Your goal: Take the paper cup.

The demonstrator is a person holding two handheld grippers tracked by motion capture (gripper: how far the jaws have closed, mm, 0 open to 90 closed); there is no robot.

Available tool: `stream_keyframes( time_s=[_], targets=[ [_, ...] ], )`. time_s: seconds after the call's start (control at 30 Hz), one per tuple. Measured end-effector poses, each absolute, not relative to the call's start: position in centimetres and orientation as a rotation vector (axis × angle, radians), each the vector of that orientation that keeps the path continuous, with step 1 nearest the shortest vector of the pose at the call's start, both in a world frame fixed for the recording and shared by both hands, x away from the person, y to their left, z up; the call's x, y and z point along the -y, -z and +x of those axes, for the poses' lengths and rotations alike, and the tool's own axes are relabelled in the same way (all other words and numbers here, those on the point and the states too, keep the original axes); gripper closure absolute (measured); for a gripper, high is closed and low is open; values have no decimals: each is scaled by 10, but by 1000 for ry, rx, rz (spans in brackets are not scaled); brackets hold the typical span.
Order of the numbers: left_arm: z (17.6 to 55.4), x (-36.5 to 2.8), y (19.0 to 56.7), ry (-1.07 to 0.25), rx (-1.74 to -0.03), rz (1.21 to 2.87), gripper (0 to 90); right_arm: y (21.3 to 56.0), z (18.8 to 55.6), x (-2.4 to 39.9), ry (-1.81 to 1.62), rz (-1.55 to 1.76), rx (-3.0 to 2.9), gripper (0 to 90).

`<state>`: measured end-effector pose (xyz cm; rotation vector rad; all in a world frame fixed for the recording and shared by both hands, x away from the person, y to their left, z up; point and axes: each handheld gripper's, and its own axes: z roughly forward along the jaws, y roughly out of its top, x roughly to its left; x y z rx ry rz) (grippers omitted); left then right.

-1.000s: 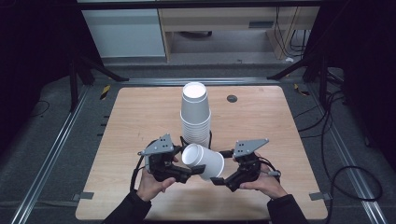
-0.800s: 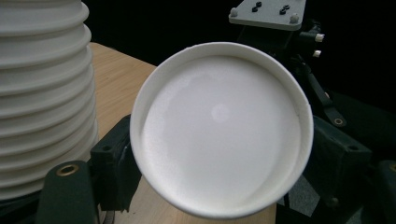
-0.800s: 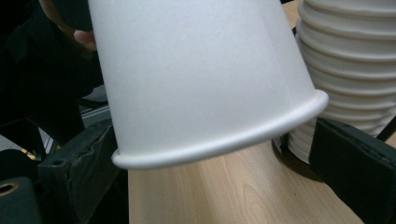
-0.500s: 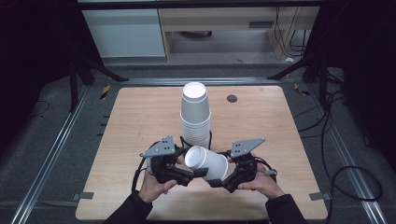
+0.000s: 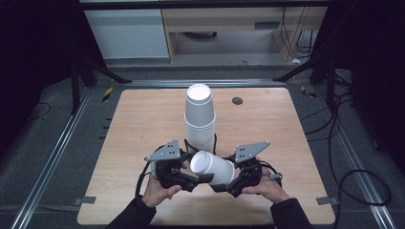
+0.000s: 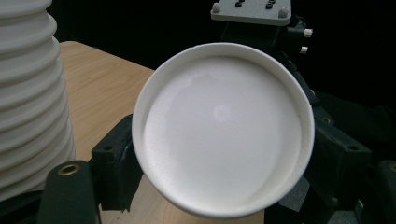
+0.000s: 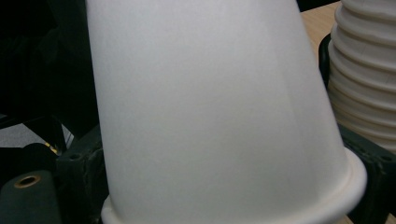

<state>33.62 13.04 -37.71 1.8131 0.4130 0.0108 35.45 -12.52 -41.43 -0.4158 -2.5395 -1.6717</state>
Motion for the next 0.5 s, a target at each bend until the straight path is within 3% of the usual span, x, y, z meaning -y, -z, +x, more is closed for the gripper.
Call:
stream_keyframes(
  time_s=[0.5],
  targets=[
    [340, -144, 365, -37, -436, 1850, 147, 414, 357, 132, 1628, -441, 2605, 103]
  ],
)
